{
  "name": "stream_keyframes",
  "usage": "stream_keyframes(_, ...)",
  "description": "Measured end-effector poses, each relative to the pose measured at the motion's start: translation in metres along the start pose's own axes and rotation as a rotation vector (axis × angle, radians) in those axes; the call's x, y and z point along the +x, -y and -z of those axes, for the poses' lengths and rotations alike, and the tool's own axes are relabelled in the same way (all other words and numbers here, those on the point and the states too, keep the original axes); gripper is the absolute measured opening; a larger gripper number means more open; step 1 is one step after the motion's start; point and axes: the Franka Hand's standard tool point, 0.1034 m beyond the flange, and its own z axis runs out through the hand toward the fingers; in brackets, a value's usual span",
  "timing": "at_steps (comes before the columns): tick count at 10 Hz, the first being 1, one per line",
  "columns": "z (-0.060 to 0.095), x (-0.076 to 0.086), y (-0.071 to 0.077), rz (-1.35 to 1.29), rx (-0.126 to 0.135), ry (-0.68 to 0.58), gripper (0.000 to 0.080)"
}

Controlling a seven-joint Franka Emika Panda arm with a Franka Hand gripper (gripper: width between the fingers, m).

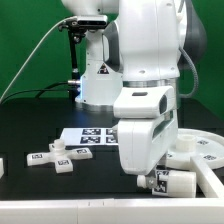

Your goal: Assemble round table

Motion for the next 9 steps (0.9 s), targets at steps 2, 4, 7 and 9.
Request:
stream_keyframes(2,0.003,-0.001,-0.001,-0.007,-0.004,-0.001,0.0313)
stream_keyframes(4,0.036,-0.019,0.008,-0.063,-0.058,-0.009,0.0313)
stream_keyframes(7,0.057,-0.041,0.039,-0.174,-0.059,0.003,0.0314)
stream_keyframes(9,0.056,-0.041,0.038,-0.173,-0.059,0.003,0.0314)
